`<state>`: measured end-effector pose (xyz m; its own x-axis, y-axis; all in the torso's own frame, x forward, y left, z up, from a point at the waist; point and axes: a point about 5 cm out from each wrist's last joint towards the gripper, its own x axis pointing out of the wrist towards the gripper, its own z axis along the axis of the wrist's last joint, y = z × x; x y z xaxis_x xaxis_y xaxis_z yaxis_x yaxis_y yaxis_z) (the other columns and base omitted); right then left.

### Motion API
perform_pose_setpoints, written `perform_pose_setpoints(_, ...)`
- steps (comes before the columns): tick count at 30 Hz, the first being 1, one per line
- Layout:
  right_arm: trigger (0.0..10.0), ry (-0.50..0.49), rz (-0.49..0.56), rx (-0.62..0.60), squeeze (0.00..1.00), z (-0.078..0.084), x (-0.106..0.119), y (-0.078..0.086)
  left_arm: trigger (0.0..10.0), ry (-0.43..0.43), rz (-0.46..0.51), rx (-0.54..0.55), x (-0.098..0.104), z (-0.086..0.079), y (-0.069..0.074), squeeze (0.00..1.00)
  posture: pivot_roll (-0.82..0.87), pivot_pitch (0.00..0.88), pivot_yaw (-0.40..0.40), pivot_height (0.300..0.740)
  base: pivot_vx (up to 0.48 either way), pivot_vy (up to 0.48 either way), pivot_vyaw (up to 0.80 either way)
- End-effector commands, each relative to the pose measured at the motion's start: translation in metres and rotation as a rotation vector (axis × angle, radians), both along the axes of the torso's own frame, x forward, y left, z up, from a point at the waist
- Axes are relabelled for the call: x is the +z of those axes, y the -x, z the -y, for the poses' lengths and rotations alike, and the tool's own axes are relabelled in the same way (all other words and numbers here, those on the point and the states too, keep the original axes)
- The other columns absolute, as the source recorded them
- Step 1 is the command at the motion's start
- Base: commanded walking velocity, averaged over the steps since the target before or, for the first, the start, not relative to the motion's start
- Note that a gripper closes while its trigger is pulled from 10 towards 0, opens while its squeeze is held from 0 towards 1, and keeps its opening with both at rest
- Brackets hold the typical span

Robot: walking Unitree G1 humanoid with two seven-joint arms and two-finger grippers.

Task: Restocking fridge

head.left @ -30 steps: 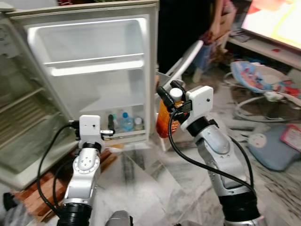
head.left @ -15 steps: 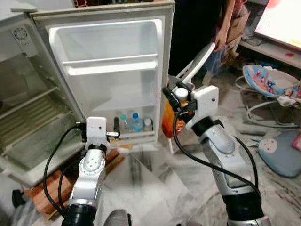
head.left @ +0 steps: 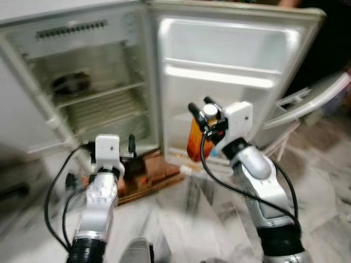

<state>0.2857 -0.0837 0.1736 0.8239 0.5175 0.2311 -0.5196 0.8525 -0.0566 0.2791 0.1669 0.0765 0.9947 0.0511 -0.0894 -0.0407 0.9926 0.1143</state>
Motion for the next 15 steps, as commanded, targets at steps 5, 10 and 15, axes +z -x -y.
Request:
perform_pose_setpoints(5,10.0,-0.009,0.021,-0.023,0.0,0.0082,0.0053,-0.0012,10.0,0.006,0.007,-0.023,0.0035,0.0082,-0.0013,0.0,0.04,0.044,-0.01,0.74,0.0,0.0,0.0)
perform_pose_setpoints(10,10.0,-0.012,0.021,-0.015,0.0,0.0065,0.0058,-0.0006,10.0,0.017,-0.02,0.005,0.0002,0.0067,-0.0002,0.0,0.04,0.048,-0.013,0.74,0.0,0.0,0.0)
perform_pose_setpoints(15,10.0,-0.015,0.02,-0.011,0.0,0.005,0.0055,-0.0012,10.0,0.01,-0.022,0.014,-0.0004,0.0059,0.0,0.0,0.04,0.05,-0.016,0.74,0.0,0.0,0.0)
